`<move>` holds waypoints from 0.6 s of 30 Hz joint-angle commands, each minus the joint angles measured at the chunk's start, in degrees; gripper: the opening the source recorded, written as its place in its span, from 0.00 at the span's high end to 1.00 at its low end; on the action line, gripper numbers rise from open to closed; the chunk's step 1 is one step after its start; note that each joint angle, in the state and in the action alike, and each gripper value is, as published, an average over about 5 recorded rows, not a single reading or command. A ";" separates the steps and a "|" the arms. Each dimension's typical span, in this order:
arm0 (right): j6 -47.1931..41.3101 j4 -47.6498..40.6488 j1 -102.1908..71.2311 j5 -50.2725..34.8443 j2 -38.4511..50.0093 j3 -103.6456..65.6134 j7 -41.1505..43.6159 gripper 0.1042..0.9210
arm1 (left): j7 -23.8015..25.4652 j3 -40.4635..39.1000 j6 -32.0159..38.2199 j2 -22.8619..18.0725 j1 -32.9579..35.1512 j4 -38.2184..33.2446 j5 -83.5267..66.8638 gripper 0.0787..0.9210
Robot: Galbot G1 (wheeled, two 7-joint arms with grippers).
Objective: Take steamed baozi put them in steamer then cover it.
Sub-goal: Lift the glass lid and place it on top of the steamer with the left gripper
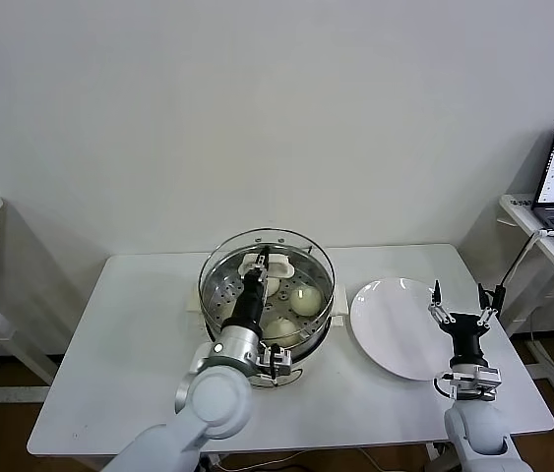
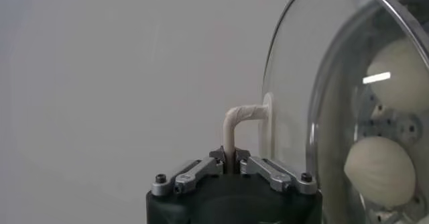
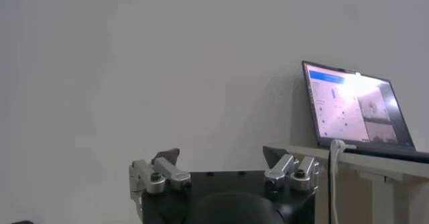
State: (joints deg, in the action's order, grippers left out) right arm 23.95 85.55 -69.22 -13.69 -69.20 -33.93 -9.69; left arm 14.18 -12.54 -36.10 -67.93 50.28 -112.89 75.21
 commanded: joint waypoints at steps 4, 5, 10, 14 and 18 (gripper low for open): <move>0.05 -0.39 0.43 0.23 -0.19 0.13 0.05 0.12 | 2.30 -1.54 -2.71 -2.97 -0.25 2.68 3.15 0.87; 0.07 -0.41 0.42 0.23 -0.19 0.14 0.07 0.12 | 2.29 -1.40 -2.73 -3.04 -0.22 2.84 3.14 0.87; 0.22 -0.68 0.37 0.18 -0.11 0.11 0.10 0.12 | 2.09 -1.00 -2.57 -3.03 0.35 3.50 3.08 0.87; 0.26 -0.83 0.49 0.17 -0.10 0.13 0.11 0.12 | 1.62 -0.99 -2.34 -3.44 0.77 4.07 3.06 0.87; 0.25 -0.77 0.50 0.22 -0.26 0.23 0.15 0.12 | 1.19 -0.87 -2.19 -3.77 0.67 4.50 3.06 0.87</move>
State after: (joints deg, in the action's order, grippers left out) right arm 24.19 84.79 -68.75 -13.49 -69.36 -33.75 -9.59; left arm 15.57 -13.32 -38.01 -70.93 50.87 -109.34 77.68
